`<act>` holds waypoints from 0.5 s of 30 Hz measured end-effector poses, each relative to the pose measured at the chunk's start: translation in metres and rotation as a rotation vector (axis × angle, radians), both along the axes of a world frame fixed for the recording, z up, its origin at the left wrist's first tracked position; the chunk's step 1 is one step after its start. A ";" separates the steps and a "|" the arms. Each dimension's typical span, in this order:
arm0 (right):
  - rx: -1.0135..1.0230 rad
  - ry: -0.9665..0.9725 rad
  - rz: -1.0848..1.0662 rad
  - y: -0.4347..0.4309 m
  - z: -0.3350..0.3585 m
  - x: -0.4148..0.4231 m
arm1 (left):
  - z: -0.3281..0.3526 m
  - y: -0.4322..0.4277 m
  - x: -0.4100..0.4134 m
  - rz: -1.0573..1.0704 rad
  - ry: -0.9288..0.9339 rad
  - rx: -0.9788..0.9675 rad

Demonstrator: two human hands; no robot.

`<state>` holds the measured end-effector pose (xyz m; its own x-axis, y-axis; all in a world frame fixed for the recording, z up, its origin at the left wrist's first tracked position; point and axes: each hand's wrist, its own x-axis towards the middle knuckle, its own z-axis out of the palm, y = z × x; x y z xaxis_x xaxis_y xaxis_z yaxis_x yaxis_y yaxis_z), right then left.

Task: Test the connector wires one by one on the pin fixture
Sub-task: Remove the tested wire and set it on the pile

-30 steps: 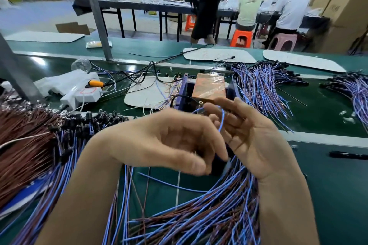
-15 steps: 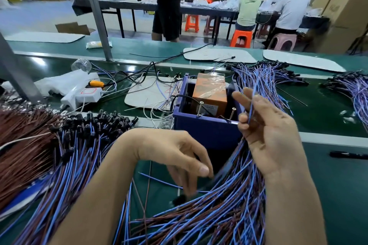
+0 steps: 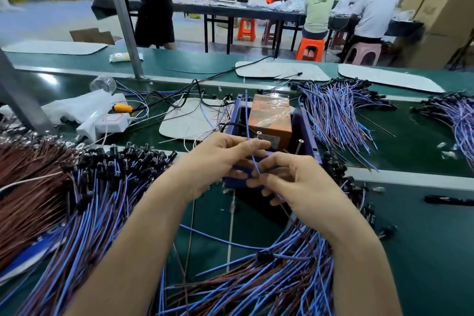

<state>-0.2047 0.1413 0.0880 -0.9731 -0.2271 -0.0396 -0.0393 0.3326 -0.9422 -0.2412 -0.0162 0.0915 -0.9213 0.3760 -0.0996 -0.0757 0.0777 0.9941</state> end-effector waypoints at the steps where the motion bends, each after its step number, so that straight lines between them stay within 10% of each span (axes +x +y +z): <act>1: 0.023 0.034 0.007 0.001 0.000 0.000 | -0.001 0.001 0.000 -0.009 -0.019 0.006; 15: 0.249 0.086 0.141 0.012 0.006 0.006 | 0.002 0.012 0.003 0.002 -0.008 0.423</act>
<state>-0.1984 0.1533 0.0940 -0.9349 -0.3537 -0.0300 -0.1773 0.5386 -0.8237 -0.2385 -0.0047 0.0937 -0.9218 0.3836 0.0557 -0.0835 -0.3369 0.9378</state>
